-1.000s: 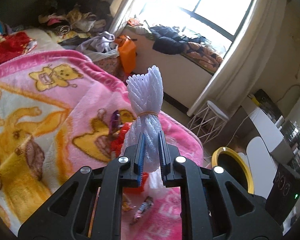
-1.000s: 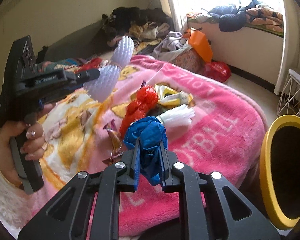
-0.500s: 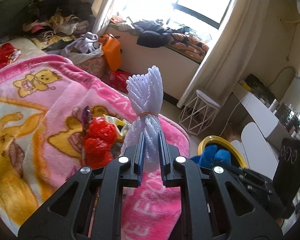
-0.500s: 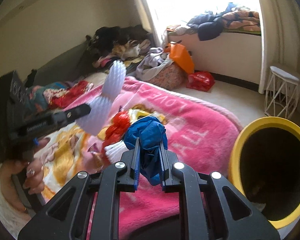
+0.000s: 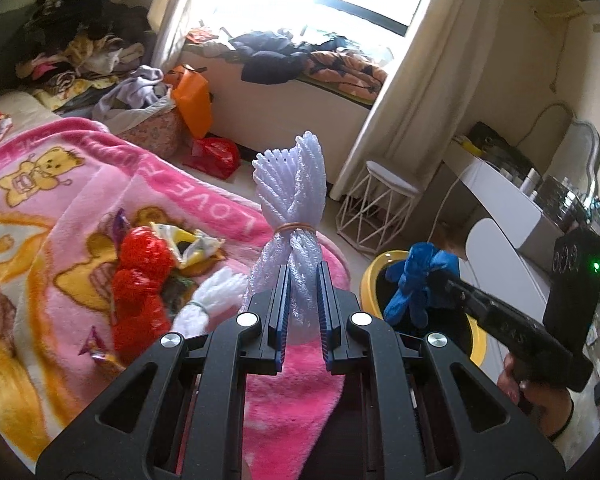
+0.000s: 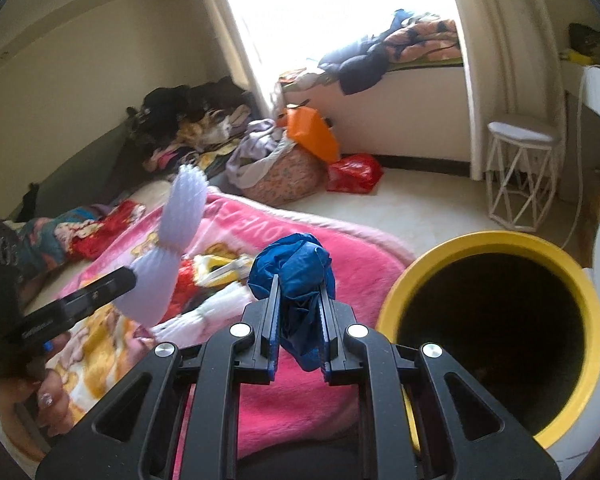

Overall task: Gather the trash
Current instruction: 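Carry the blue cloth and white bundle over the yellow bin with both tools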

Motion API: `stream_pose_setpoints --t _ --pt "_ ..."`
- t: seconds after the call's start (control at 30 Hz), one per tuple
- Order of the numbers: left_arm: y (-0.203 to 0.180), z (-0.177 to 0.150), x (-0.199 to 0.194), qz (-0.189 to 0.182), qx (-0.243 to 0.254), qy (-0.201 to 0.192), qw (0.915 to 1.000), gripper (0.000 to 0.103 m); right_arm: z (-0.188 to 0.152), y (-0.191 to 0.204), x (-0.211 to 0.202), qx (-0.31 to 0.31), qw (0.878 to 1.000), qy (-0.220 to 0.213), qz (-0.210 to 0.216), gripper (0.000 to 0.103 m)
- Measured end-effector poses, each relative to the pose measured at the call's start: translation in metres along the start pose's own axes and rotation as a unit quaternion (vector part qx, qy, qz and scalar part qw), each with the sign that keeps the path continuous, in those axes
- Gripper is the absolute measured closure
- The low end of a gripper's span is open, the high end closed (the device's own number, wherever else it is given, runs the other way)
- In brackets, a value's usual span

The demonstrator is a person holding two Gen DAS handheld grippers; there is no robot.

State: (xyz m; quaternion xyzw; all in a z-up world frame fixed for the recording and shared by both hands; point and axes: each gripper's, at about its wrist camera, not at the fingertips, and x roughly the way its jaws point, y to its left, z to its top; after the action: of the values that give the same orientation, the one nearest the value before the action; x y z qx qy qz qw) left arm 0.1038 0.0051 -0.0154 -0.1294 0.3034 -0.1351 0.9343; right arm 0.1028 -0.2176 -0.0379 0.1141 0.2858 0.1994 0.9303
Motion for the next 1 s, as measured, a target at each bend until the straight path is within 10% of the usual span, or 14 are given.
stream_pose_setpoints --t 1.0 --pt "-0.102 -0.021 0.069 -0.062 0.083 0.058 0.9929 0.094 -0.006 -0.115 -0.024 0.117 0.986 -0.031 -0.113 0.088"
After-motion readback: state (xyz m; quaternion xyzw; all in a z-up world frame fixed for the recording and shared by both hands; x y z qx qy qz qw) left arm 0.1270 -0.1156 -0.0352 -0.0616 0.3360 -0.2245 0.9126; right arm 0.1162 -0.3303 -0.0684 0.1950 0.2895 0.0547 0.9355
